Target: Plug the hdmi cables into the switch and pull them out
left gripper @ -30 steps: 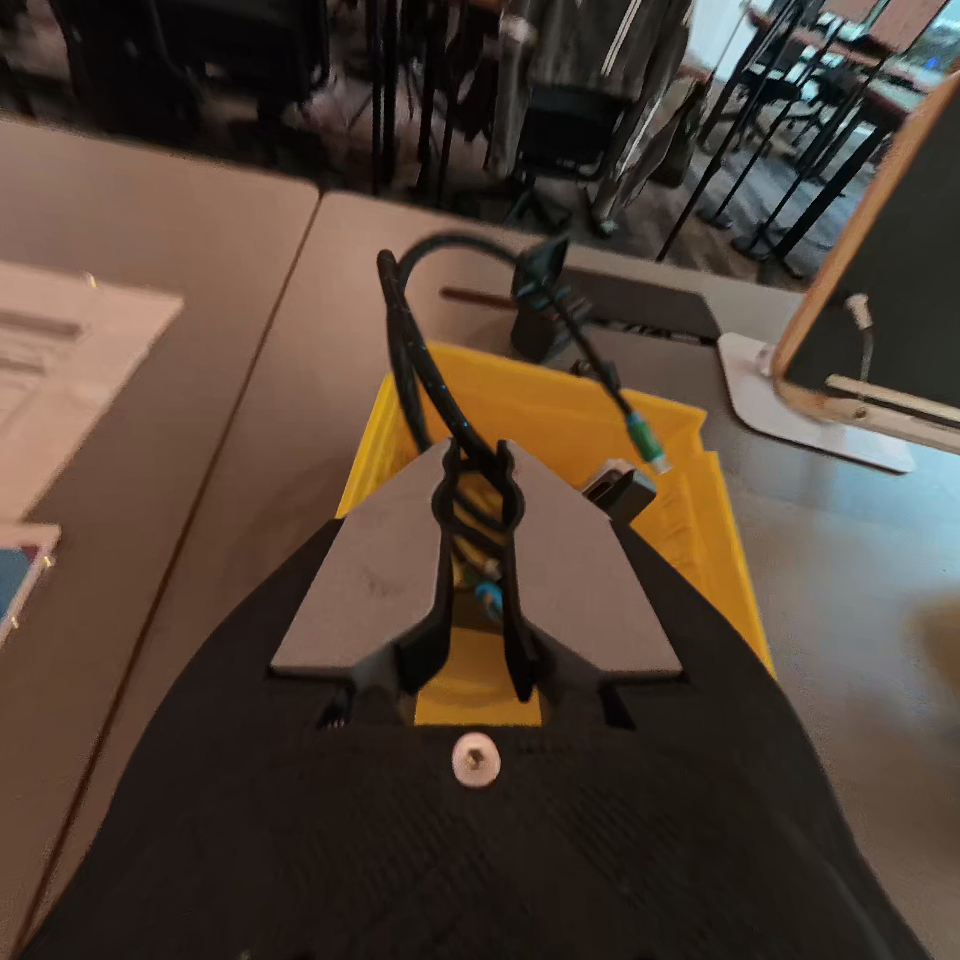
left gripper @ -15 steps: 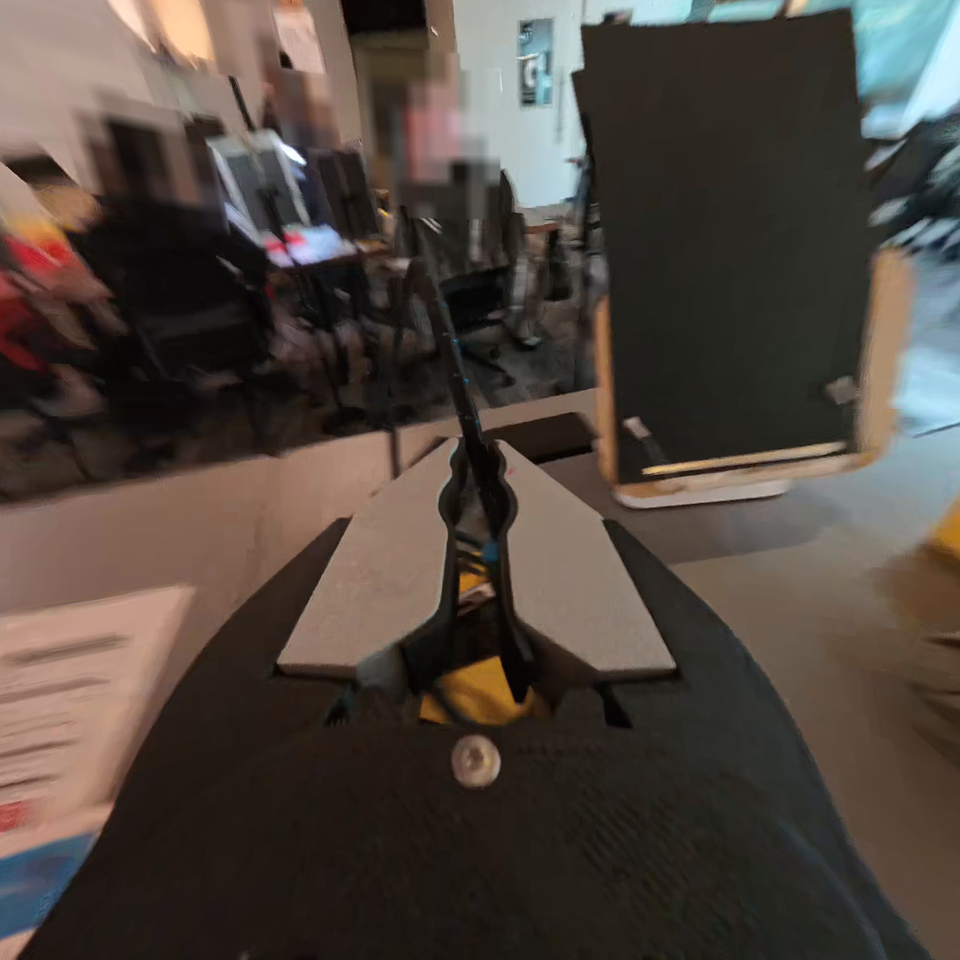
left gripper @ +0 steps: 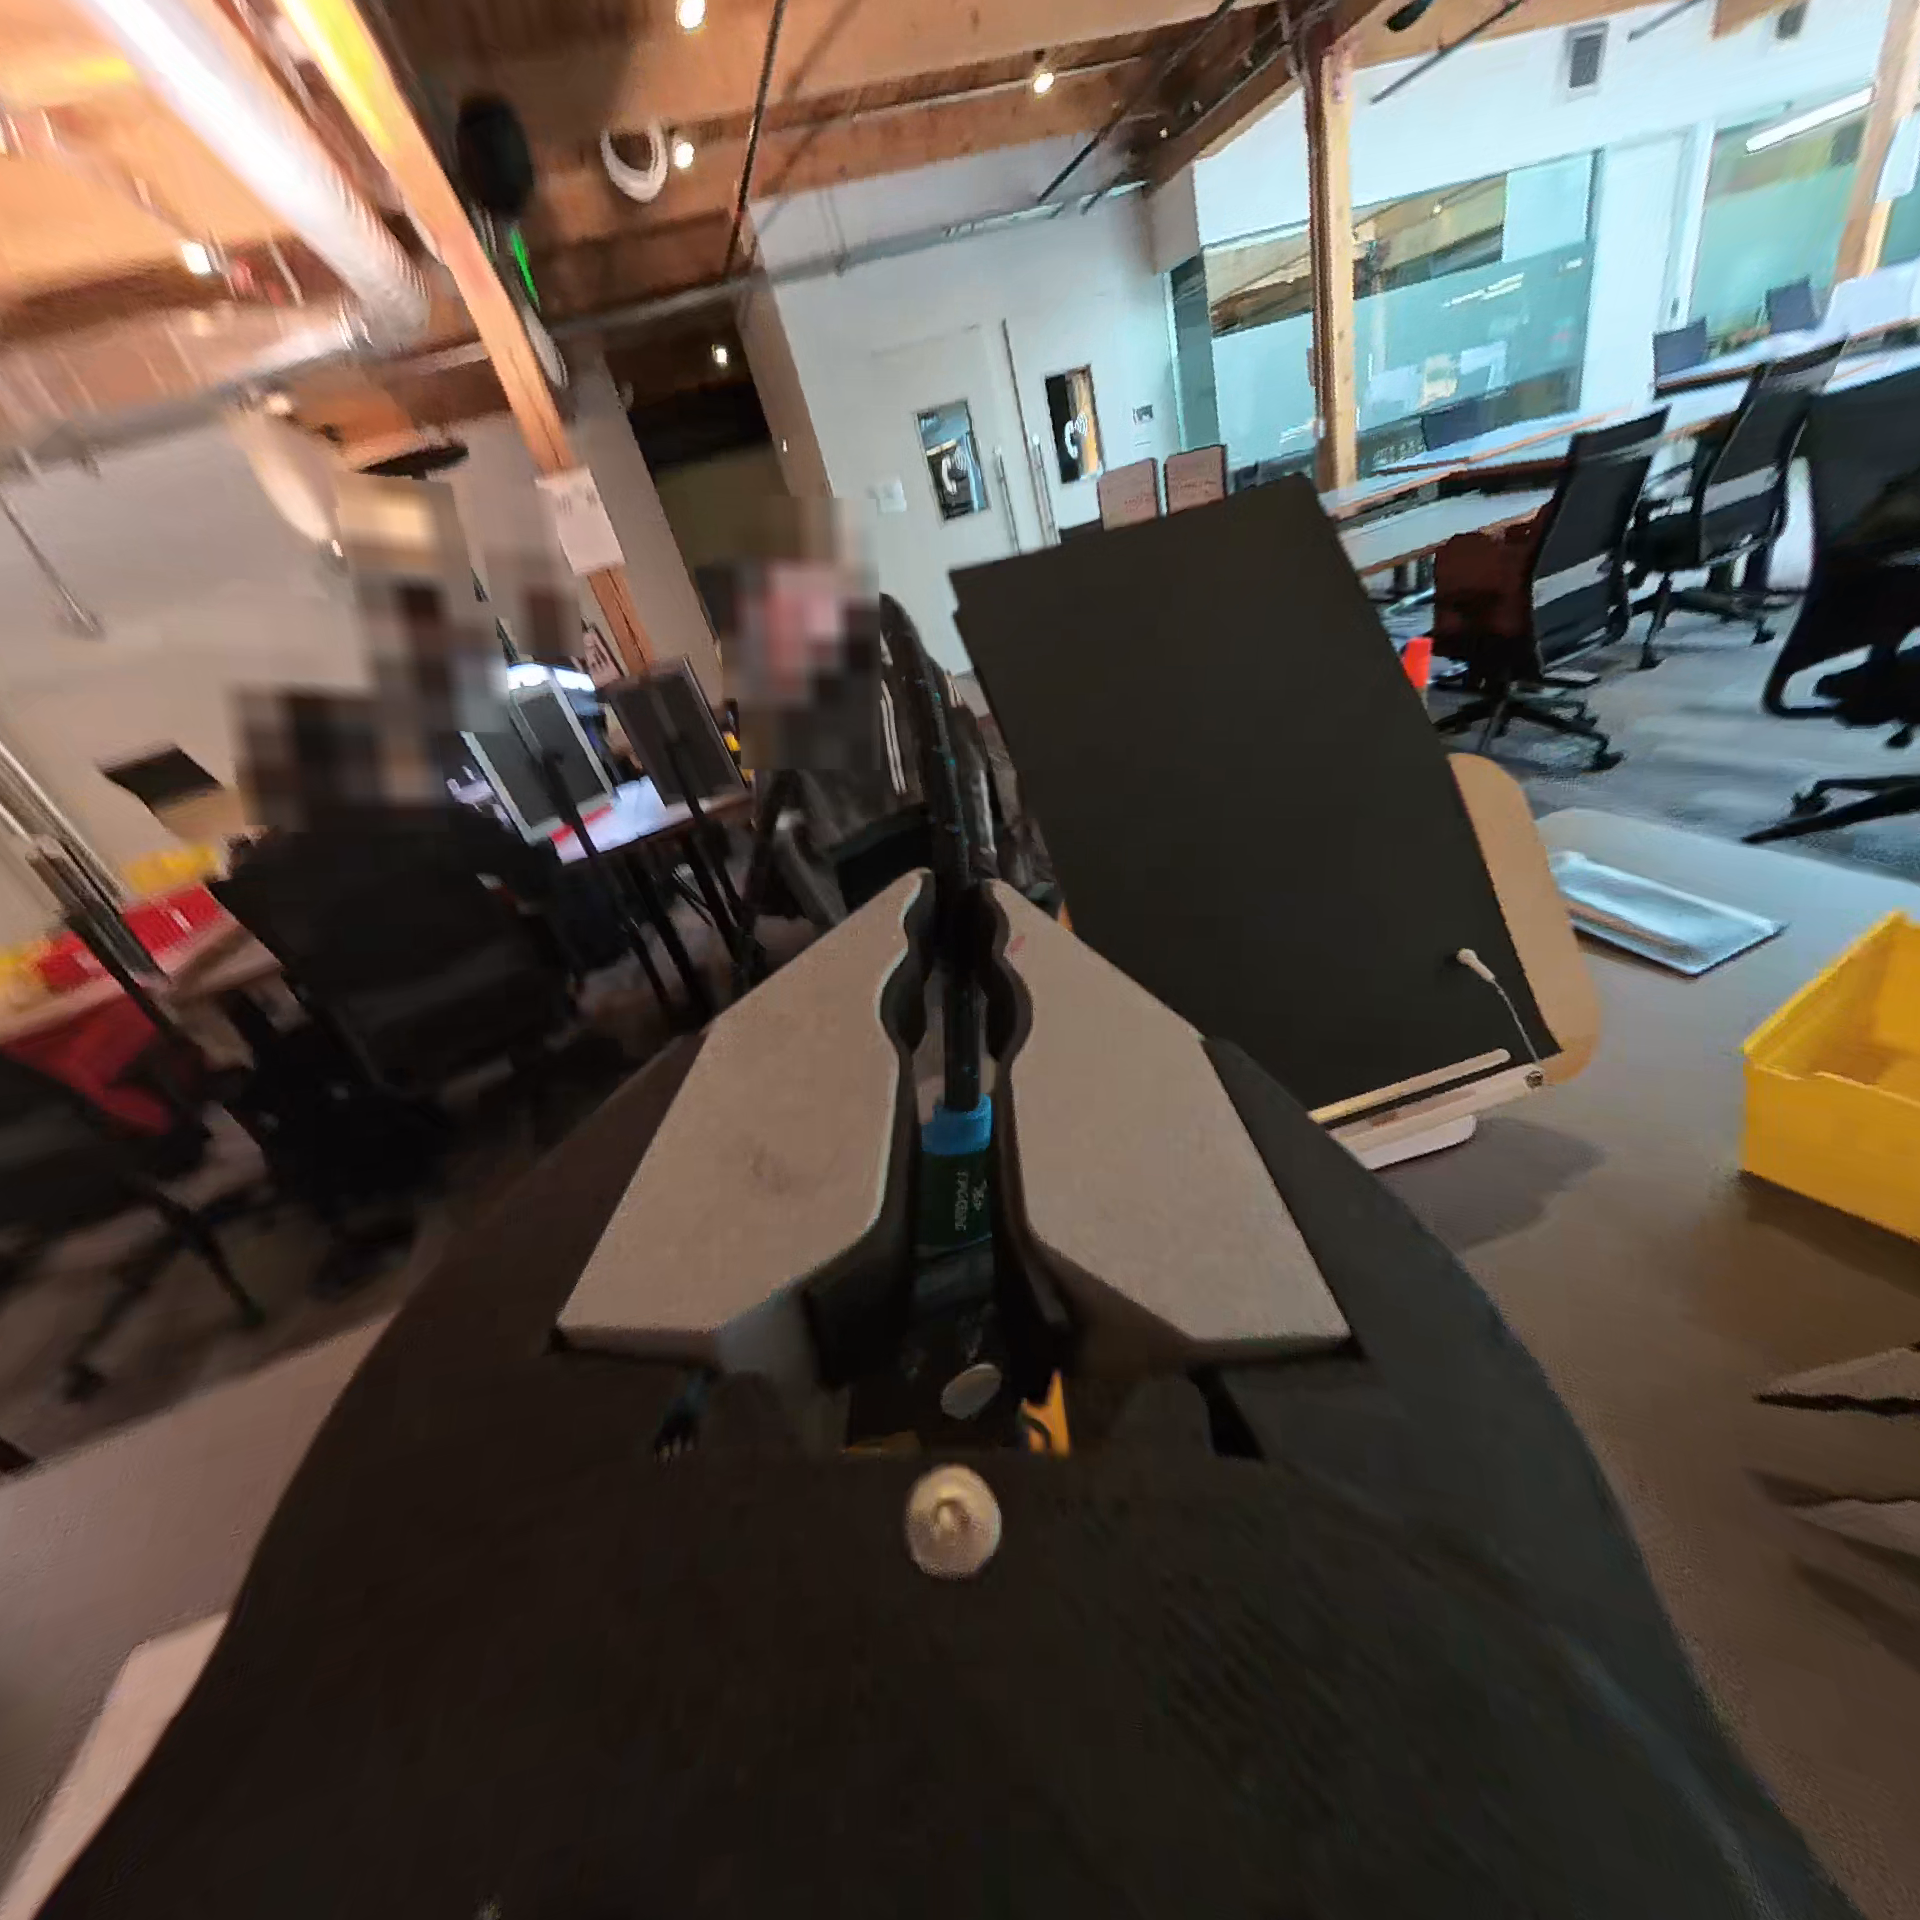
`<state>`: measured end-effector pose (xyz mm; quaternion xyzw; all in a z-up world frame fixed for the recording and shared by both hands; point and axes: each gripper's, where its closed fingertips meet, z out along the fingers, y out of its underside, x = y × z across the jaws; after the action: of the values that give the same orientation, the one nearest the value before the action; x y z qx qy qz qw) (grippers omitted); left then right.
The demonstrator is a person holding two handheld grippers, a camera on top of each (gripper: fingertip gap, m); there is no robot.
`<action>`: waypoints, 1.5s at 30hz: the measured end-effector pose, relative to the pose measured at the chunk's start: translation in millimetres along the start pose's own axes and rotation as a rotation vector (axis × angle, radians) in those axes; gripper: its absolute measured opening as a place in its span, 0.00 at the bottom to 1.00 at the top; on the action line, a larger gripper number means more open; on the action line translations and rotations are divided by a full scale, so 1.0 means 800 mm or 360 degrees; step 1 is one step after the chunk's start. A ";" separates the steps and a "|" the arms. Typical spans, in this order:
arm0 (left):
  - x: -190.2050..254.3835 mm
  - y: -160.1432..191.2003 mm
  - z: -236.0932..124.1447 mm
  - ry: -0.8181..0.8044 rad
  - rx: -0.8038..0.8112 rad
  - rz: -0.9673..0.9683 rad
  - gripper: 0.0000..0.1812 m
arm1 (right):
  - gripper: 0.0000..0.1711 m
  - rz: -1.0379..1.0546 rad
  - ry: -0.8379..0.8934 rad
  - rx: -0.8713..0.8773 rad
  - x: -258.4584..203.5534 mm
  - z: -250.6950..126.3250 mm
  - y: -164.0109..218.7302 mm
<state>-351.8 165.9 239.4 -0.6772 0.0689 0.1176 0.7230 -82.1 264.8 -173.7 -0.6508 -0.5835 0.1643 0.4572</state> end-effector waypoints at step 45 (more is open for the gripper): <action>-0.063 -0.227 -0.055 -0.0581 0.0146 0.0469 0.02 | 0.25 -0.0058 -0.0007 -0.0090 -0.010 0.005 0.013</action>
<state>-349.8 108.3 423.9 -0.5939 0.0404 0.3392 0.7284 -80.9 260.4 -186.4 -0.6525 -0.6006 0.1407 0.4401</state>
